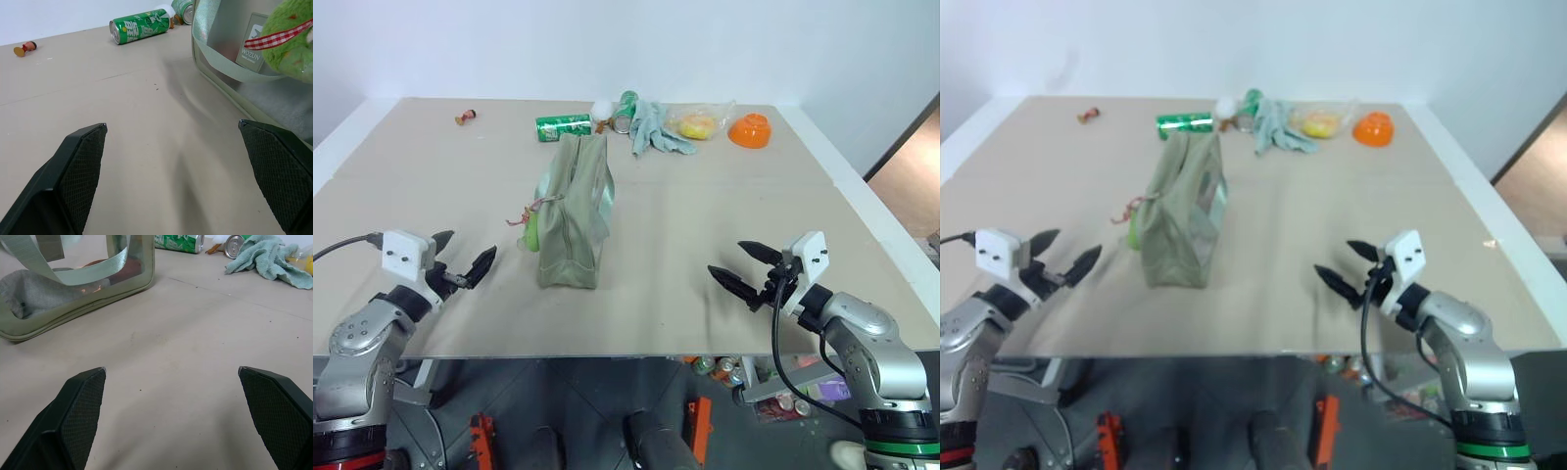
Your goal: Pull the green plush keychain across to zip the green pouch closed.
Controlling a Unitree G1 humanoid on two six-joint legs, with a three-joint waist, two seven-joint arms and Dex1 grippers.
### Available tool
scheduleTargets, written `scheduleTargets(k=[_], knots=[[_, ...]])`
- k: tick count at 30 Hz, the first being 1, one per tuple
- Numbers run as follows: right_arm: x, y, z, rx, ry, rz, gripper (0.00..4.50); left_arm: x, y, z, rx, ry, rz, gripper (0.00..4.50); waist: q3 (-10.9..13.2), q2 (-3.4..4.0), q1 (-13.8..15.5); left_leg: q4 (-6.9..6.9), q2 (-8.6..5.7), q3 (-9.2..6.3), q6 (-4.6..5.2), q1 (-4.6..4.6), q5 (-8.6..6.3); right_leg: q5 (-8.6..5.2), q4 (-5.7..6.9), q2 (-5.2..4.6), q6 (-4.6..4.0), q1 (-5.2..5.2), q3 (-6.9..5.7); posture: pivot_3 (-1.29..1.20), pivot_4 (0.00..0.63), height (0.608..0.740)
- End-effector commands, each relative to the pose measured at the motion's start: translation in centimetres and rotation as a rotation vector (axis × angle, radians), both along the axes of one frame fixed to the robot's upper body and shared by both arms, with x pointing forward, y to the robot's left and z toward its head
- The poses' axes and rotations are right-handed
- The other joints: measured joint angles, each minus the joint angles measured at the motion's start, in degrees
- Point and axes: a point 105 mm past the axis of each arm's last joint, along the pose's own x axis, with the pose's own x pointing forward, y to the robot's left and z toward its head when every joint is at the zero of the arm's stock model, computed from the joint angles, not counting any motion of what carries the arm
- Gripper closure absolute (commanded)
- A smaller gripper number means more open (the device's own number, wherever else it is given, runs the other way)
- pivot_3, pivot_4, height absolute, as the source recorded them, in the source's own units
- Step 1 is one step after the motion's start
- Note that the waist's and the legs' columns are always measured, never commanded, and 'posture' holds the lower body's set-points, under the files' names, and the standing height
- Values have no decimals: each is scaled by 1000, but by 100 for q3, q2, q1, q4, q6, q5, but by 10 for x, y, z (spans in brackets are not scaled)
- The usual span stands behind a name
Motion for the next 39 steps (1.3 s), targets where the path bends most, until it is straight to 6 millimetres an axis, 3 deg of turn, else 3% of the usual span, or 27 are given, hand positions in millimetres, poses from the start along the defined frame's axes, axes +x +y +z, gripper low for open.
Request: scheduleTargets(k=[1,12,39], knots=[[2,-6,10,-21,-58,-5,0,1,-3,14,11,-51,-10,32,0,0,0,0,0,0,0,0,0,0,0,0,0,0,0,0,150,740],[3,-12,4,-33,-68,-3,0,-2,-9,14,-14,-44,-29,32,0,0,0,1,0,0,0,0,0,1,0,0,2,0,-1,0,150,740],[11,-4,7,-34,-83,36,0,-24,-15,24,-85,-64,-42,32,0,1,0,2,0,0,0,0,0,1,0,-1,1,1,0,0,150,740]])
